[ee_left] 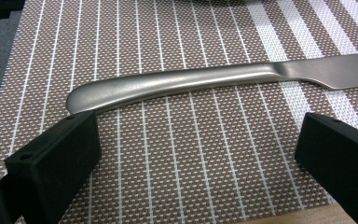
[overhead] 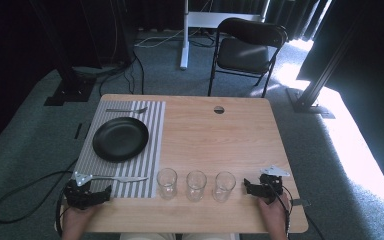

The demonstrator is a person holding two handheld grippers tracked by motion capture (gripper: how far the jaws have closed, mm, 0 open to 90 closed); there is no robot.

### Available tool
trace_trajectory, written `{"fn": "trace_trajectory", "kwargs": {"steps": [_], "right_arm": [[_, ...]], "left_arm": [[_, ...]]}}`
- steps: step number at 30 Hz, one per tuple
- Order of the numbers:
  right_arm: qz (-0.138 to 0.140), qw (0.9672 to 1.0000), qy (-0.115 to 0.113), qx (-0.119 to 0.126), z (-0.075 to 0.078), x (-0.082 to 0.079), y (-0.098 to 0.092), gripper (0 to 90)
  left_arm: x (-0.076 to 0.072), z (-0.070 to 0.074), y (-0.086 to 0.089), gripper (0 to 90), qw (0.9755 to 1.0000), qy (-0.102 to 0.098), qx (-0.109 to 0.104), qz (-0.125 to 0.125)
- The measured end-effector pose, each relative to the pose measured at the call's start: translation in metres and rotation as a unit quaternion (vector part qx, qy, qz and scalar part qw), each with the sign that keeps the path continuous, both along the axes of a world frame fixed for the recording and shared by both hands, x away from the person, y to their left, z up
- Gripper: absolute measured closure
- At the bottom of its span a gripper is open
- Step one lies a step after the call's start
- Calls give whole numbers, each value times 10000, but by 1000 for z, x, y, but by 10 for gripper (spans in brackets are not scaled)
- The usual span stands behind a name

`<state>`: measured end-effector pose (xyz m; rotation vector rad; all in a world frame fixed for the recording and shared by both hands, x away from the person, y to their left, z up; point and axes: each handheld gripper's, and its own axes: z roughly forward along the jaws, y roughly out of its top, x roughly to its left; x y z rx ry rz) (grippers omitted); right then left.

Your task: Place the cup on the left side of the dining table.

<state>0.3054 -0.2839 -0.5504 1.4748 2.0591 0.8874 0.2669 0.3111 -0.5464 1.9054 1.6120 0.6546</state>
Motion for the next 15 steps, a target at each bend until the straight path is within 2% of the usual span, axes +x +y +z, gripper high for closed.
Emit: {"fn": "trace_trajectory", "kwargs": {"steps": [15], "right_arm": [[-9,10000,5,3,0,0,0,125]], "left_arm": [[0,1,2,6,9999,40,0,-139]]}}
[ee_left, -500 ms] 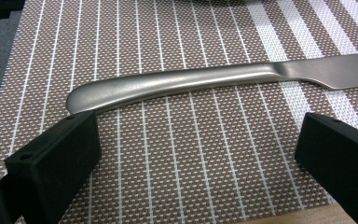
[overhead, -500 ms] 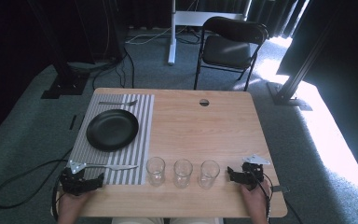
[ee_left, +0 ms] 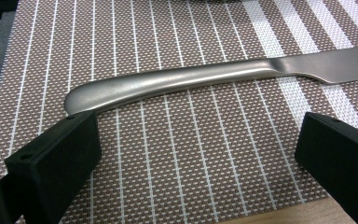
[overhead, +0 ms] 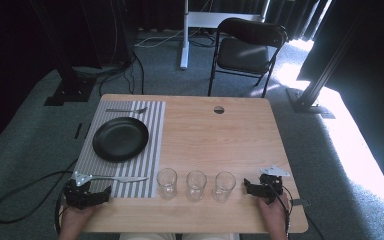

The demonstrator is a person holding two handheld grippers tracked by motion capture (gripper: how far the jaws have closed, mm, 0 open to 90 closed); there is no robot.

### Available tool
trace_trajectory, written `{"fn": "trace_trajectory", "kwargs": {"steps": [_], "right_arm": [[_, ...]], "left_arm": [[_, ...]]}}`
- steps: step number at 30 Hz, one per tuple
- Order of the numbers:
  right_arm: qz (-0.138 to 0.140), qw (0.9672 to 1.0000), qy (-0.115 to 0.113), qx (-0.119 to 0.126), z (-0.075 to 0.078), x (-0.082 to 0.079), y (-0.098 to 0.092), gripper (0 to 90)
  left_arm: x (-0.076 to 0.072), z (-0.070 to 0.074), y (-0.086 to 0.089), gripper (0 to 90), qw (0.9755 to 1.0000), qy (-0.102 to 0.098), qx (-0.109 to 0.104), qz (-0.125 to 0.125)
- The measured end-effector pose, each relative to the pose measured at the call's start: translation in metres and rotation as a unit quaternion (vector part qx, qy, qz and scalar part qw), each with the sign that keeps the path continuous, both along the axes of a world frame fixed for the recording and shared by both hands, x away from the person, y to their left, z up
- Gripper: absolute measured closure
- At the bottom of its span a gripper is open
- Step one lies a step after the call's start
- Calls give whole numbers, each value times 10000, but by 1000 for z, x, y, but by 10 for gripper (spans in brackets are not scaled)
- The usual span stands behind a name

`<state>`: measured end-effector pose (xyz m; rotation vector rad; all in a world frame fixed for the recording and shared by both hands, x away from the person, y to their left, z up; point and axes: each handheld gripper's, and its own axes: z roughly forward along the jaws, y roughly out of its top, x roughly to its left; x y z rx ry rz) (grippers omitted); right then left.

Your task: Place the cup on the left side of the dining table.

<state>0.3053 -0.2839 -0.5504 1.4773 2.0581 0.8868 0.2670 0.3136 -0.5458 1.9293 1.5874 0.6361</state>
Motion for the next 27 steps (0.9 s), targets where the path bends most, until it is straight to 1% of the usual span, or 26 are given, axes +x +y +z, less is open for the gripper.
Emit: {"fn": "trace_trajectory", "kwargs": {"steps": [3,9,11,12,15,16,18,20,21,23,27], "right_arm": [[-1,10000,0,1,0,0,0,125],[-4,10000,2,2,0,0,0,125],[-6,10000,2,3,0,0,0,125],[-6,10000,2,3,0,0,0,125],[-5,10000,3,2,0,0,0,125],[-7,10000,2,4,0,0,0,125],[-9,10000,6,5,0,0,0,125],[-8,10000,7,4,0,0,0,125],[-5,10000,3,2,0,0,0,125],[-5,10000,3,2,0,0,0,125],[-8,10000,2,5,0,0,0,125]], "left_arm": [[0,1,0,8,10000,18,9,1],[0,2,6,29,10000,50,11,74],[-1,3,7,29,9999,102,16,15],[-2,3,8,29,9999,92,52,14],[-4,5,10,29,9999,79,15,-73],[-4,5,10,29,9999,94,-37,-112],[-5,5,10,29,9998,94,-27,-161],[-6,6,10,29,9997,68,-72,-244],[-6,7,9,29,9996,39,-55,-278],[-7,9,8,29,9992,-25,-133,-367],[-9,11,5,31,9986,-80,-129,-508]]}}
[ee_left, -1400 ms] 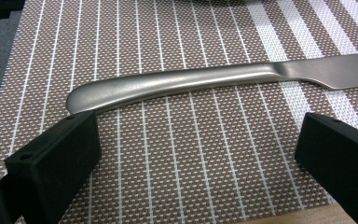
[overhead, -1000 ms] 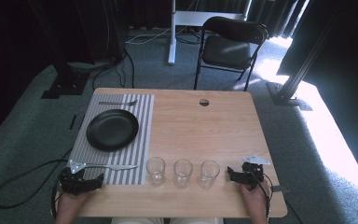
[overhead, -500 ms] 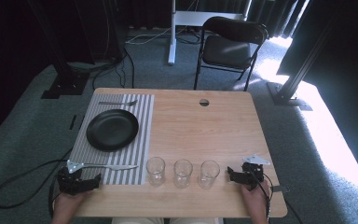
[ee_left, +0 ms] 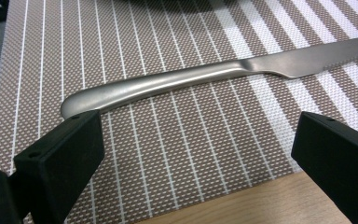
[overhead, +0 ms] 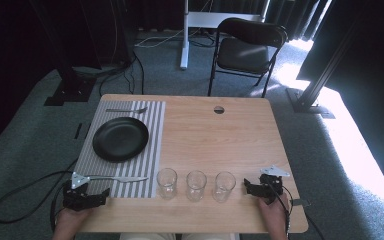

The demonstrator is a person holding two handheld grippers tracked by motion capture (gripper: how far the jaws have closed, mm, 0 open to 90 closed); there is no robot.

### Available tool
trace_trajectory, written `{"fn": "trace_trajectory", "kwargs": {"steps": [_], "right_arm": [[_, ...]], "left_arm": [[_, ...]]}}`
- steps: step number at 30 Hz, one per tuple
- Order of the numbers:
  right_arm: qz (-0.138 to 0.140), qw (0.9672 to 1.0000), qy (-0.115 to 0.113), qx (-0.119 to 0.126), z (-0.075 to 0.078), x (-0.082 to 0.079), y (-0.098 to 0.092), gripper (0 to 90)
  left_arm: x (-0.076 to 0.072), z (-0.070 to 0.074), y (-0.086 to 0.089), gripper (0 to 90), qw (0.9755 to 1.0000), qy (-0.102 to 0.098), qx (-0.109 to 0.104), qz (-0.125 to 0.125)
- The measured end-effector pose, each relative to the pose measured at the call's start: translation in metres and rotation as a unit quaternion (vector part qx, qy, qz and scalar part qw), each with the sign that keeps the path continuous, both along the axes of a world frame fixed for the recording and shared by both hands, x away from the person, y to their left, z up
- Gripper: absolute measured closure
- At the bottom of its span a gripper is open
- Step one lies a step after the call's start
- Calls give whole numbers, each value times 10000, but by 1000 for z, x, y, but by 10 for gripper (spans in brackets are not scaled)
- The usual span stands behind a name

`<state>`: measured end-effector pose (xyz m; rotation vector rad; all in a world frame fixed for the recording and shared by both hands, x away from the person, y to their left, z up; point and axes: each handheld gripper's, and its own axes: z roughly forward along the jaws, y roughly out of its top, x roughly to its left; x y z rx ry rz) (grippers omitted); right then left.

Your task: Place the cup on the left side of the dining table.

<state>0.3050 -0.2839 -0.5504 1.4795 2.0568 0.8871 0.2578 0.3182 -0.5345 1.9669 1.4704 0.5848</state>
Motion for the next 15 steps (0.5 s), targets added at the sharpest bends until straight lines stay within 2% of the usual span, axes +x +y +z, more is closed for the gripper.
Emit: {"fn": "trace_trajectory", "kwargs": {"steps": [7,15], "right_arm": [[1,10000,1,0,0,0,0,125],[0,10000,2,1,0,0,0,125]], "left_arm": [[-3,3,-5,40,9995,-62,-86,-282],[-6,5,-16,40,9972,-46,-207,-712]]}}
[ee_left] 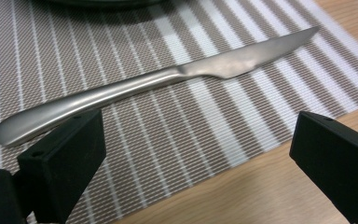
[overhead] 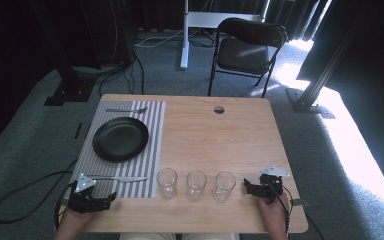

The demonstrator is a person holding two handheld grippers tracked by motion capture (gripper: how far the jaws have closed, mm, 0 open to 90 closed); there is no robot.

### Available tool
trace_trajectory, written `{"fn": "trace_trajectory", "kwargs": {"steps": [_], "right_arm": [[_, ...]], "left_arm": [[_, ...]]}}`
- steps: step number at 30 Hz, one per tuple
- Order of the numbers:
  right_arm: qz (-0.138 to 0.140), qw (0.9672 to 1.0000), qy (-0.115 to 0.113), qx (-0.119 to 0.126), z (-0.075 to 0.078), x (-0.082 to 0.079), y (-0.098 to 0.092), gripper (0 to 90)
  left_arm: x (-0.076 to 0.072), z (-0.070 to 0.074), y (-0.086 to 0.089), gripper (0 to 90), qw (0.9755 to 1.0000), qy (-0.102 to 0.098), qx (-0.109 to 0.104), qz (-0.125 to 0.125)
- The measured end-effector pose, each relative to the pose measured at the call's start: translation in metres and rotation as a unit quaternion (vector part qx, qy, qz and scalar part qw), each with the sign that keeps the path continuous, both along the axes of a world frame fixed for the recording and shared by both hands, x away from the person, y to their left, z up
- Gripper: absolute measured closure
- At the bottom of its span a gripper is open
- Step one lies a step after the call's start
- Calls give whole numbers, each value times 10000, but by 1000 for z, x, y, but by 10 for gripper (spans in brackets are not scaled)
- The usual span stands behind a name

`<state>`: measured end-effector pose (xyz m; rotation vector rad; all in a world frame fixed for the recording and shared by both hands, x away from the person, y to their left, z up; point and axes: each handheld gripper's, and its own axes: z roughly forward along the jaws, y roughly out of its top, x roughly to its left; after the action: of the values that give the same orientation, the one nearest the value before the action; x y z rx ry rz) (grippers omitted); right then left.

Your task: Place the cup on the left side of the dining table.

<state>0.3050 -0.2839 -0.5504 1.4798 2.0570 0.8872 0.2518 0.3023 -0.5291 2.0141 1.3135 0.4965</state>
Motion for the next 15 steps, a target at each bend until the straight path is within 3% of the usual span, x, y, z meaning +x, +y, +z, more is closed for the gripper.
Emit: {"fn": "trace_trajectory", "kwargs": {"steps": [4,15], "right_arm": [[1,10000,0,-1,0,0,0,125],[-1,10000,3,1,0,0,0,125]], "left_arm": [[-2,4,-7,40,9998,-50,-122,-174],[-6,7,-26,40,9975,-120,-171,-681]]}}
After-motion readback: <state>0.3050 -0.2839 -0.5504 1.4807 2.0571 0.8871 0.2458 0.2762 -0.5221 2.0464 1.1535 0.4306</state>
